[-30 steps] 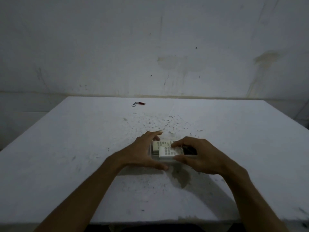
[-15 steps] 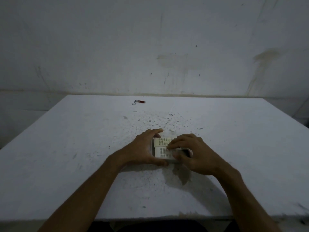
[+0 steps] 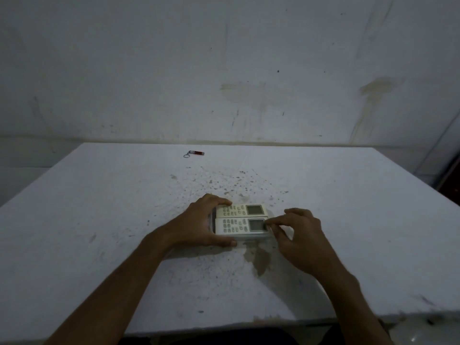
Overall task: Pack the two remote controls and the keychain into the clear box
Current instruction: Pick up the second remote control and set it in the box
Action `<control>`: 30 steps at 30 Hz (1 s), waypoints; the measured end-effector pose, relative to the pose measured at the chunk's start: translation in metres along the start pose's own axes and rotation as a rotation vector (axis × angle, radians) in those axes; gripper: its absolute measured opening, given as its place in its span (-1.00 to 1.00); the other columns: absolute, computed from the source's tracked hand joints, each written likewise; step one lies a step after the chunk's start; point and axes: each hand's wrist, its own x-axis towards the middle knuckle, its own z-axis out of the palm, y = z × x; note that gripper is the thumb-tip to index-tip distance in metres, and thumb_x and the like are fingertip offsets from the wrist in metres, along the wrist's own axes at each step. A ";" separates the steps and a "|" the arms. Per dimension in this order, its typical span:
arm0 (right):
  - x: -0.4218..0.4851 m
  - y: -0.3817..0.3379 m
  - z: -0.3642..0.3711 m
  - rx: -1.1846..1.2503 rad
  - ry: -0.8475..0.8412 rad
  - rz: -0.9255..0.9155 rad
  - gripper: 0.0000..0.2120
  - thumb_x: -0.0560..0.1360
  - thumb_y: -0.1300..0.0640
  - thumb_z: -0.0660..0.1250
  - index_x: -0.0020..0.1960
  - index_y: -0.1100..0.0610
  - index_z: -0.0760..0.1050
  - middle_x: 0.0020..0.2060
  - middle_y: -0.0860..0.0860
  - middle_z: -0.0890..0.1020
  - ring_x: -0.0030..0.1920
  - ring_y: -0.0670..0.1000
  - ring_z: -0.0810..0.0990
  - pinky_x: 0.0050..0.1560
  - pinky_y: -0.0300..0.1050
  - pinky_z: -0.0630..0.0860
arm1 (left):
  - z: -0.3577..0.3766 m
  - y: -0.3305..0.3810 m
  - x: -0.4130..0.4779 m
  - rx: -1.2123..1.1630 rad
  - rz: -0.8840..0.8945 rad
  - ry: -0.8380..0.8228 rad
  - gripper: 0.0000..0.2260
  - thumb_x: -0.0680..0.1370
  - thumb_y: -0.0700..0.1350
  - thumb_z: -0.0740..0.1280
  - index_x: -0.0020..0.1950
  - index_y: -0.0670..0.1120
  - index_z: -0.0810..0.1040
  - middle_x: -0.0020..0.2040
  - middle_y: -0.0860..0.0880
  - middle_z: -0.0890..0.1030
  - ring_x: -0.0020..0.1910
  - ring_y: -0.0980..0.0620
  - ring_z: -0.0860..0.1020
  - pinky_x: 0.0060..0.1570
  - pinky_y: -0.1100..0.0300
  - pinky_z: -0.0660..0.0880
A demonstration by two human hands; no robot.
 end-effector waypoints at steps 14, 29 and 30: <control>0.048 -0.014 -0.005 -0.144 -0.255 0.036 -0.54 0.46 -0.16 0.42 0.32 -0.04 0.59 0.22 -0.03 0.66 0.28 0.09 0.53 0.34 0.10 0.42 | -0.002 0.004 0.000 -0.012 -0.036 -0.014 -0.06 0.18 0.40 0.56 0.48 0.13 0.34 0.39 0.12 0.41 0.32 0.12 0.45 0.35 0.03 0.49; 0.058 -0.010 -0.009 -0.014 -0.229 0.033 -0.58 0.46 -0.26 0.42 0.22 -0.06 0.64 0.22 -0.09 0.66 0.26 -0.01 0.54 0.31 0.05 0.46 | -0.012 0.007 -0.006 -0.124 -0.033 -0.064 0.06 0.19 0.44 0.54 0.57 0.39 0.04 0.41 0.13 0.38 0.33 0.12 0.45 0.33 0.06 0.48; 0.066 -0.011 -0.012 0.036 -0.216 0.009 -0.62 0.49 -0.22 0.40 0.21 -0.05 0.64 0.18 -0.10 0.68 0.21 -0.06 0.57 0.24 -0.06 0.47 | -0.017 0.007 -0.005 -0.174 -0.039 -0.060 0.01 0.23 0.49 0.46 0.56 0.44 -0.02 0.41 0.12 0.39 0.32 0.10 0.47 0.29 0.06 0.50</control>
